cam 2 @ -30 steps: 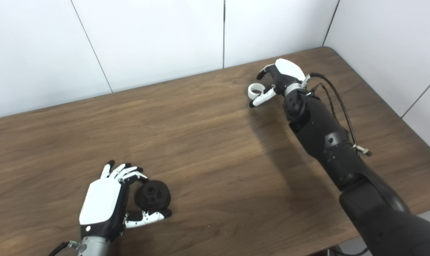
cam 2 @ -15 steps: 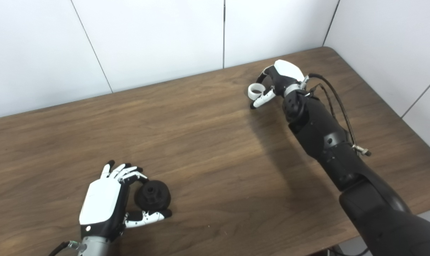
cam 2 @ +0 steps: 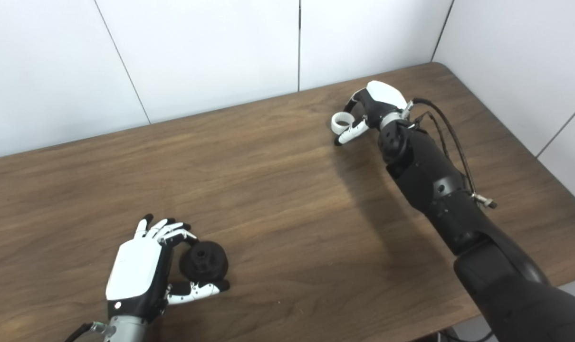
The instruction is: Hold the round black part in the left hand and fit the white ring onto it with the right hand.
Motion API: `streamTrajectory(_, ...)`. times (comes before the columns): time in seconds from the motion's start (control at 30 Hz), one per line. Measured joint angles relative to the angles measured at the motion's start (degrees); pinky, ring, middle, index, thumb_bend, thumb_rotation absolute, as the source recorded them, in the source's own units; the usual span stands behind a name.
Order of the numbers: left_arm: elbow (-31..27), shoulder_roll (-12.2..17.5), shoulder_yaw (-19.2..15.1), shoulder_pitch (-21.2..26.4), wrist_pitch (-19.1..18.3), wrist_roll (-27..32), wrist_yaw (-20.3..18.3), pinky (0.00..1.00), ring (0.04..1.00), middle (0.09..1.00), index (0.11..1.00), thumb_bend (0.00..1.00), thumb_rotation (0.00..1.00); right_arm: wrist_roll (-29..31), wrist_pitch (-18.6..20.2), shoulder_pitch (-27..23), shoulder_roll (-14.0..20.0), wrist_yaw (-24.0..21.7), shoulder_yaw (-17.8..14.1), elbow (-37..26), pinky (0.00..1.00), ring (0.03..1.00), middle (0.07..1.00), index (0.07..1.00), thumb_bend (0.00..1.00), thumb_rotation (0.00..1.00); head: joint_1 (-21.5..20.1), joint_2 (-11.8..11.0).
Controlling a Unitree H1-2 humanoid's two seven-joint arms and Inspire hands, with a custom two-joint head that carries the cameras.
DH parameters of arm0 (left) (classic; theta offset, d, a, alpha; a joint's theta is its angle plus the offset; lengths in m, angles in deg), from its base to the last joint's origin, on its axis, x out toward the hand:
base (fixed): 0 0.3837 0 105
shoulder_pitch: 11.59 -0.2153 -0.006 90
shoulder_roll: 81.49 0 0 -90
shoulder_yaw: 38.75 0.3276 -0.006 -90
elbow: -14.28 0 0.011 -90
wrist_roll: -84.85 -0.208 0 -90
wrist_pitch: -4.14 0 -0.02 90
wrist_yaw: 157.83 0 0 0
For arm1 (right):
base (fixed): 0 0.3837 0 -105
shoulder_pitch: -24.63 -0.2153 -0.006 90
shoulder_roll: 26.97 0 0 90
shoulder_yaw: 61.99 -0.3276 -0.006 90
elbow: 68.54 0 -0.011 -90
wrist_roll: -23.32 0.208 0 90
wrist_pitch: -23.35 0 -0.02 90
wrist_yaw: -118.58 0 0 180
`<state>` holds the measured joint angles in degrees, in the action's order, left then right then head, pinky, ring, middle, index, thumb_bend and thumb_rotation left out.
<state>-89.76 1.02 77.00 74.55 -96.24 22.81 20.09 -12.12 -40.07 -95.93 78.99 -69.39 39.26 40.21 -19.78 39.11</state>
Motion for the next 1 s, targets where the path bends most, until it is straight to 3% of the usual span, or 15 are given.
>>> streamTrajectory(0.43, 0.0, -0.1, 0.1, 0.0, 0.0, -0.1, -0.1, 1.00, 0.878, 0.783, 0.485, 0.52, 0.05, 0.6, -0.6, 0.4, -0.1, 1.6, -0.8, -0.1, 0.86, 0.898, 0.832, 0.487, 0.52, 0.13, 0.6, 0.4)
streamTrajectory(1.0, 0.0, -0.4, 0.3, -0.1, 0.0, -0.6, -0.1, 1.00, 0.880, 0.780, 0.484, 0.52, 0.05, 0.5, -2.6, 2.0, -0.1, 1.7, -0.9, -2.8, 0.89, 0.906, 0.822, 0.487, 0.52, 0.13, 2.5, 0.6)
